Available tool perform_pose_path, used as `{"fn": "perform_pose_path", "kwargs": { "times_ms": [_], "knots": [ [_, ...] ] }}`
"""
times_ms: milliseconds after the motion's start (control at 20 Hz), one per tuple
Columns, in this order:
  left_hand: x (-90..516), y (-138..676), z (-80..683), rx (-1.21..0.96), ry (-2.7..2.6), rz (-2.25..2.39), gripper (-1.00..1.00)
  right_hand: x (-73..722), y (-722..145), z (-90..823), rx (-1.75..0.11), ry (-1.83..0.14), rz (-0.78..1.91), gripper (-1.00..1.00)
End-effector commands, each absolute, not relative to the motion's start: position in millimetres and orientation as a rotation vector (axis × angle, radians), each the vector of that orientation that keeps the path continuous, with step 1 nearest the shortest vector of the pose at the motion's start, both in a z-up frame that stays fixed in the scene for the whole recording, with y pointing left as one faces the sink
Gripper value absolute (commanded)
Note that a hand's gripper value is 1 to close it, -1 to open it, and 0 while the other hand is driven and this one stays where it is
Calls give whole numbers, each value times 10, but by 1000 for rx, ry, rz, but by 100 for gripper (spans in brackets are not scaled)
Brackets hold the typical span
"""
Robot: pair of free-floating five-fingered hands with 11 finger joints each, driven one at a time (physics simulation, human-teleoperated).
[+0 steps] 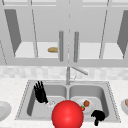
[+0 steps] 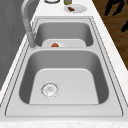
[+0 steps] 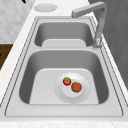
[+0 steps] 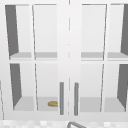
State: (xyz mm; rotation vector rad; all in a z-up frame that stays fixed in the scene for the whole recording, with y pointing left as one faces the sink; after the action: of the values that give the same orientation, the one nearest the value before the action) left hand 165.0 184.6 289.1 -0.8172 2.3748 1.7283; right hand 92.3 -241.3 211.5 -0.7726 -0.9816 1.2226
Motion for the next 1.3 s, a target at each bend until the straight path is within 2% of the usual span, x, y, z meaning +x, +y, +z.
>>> {"fn": "perform_pose_path", "kwargs": {
  "times_ms": [0,1250],
  "knots": [
    [1721,1815,2891,-853,2484,1569,-100,923,-2413,2115,-773,-982,1223,0],
    [1915,1217,2901,-905,2563,1526,-100,923,-2413,2115,-773,-982,1223,0]
  ]
}}
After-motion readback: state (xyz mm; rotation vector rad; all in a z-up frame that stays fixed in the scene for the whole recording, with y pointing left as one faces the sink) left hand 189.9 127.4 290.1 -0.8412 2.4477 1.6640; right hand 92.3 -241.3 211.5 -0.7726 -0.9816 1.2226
